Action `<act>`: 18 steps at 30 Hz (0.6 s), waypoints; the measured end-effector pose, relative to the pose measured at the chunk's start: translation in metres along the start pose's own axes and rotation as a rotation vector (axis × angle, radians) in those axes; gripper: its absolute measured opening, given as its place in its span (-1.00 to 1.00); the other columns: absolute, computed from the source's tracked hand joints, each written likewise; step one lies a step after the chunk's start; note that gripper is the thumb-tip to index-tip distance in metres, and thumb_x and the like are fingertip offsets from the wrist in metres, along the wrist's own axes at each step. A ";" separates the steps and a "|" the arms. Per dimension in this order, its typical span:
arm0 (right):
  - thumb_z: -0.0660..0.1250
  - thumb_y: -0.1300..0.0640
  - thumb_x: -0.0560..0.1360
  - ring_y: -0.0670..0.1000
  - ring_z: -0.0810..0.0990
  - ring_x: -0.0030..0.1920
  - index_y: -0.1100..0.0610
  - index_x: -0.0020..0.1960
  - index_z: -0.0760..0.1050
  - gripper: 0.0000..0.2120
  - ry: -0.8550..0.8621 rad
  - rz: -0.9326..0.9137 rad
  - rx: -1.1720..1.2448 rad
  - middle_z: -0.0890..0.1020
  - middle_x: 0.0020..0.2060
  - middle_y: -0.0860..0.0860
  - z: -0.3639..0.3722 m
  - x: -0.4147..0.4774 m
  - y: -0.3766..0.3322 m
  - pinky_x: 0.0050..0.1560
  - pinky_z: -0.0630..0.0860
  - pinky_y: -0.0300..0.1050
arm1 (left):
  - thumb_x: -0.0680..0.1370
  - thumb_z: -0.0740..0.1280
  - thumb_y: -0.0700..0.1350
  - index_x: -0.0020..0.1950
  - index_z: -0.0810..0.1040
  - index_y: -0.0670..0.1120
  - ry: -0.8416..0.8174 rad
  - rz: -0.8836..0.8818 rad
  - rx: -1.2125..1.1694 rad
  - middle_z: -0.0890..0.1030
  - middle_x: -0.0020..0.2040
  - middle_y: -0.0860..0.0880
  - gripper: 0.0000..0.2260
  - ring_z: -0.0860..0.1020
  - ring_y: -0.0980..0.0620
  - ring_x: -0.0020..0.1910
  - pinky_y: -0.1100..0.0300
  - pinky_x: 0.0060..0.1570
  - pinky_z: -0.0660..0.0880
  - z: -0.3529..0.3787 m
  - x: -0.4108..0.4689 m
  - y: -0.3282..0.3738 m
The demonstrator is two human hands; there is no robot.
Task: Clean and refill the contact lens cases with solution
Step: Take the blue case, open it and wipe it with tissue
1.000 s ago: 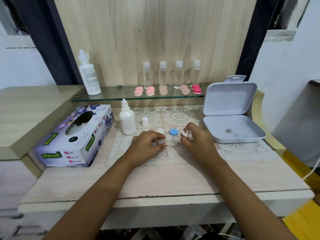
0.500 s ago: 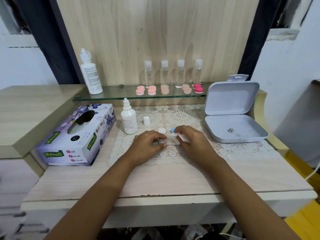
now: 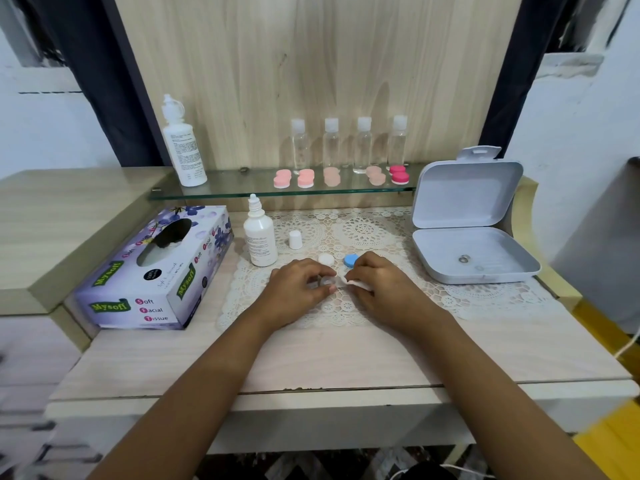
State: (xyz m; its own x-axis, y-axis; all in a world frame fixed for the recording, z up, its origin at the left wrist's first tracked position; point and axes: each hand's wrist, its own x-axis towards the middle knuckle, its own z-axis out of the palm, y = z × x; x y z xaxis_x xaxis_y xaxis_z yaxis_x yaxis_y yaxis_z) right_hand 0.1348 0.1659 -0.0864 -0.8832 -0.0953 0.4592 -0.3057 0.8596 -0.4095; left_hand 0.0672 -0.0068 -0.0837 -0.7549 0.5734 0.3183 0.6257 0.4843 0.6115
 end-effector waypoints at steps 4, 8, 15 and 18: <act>0.24 0.05 0.42 0.15 0.52 -0.09 0.19 -0.03 0.59 -0.73 -0.032 0.016 -0.003 0.50 -0.07 0.07 -0.001 0.003 -0.002 -0.08 0.49 0.09 | 0.48 0.40 -0.04 0.12 0.62 -0.03 0.000 0.003 0.001 0.60 0.05 0.06 -0.78 0.50 0.06 0.10 -0.05 0.19 0.41 0.000 0.000 -0.001; 0.26 0.06 0.42 0.17 0.51 -0.13 0.17 -0.04 0.58 -0.76 -0.044 0.009 0.000 0.48 -0.10 0.07 0.000 0.003 0.001 -0.12 0.49 0.11 | 0.49 0.40 -0.07 0.12 0.62 -0.06 0.004 0.015 0.009 0.61 0.06 0.02 -0.78 0.50 0.04 0.11 -0.03 0.18 0.42 0.001 0.001 -0.002; 0.21 0.00 0.47 0.17 0.46 -0.19 0.17 -0.06 0.59 -0.71 -0.021 -0.007 -0.074 0.49 -0.16 0.09 -0.003 -0.001 -0.002 -0.16 0.47 0.06 | 0.49 0.39 -0.05 0.12 0.62 -0.04 0.008 0.024 0.029 0.60 0.07 0.05 -0.78 0.50 0.05 0.12 -0.04 0.19 0.41 0.002 0.001 -0.004; 0.12 -0.06 0.50 0.19 0.49 -0.24 0.19 -0.09 0.58 -0.62 -0.018 -0.032 -0.175 0.52 -0.21 0.13 0.000 -0.001 -0.003 -0.23 0.51 0.08 | 0.49 0.39 -0.04 0.12 0.62 -0.03 0.008 0.018 0.037 0.60 0.06 0.07 -0.78 0.51 0.06 0.11 -0.04 0.19 0.42 0.002 0.002 -0.003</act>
State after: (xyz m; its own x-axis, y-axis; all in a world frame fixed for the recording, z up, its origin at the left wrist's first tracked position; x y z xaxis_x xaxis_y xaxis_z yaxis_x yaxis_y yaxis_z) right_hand 0.1363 0.1632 -0.0858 -0.8805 -0.1316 0.4554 -0.2689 0.9299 -0.2510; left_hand 0.0642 -0.0064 -0.0864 -0.7450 0.5771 0.3345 0.6458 0.4983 0.5785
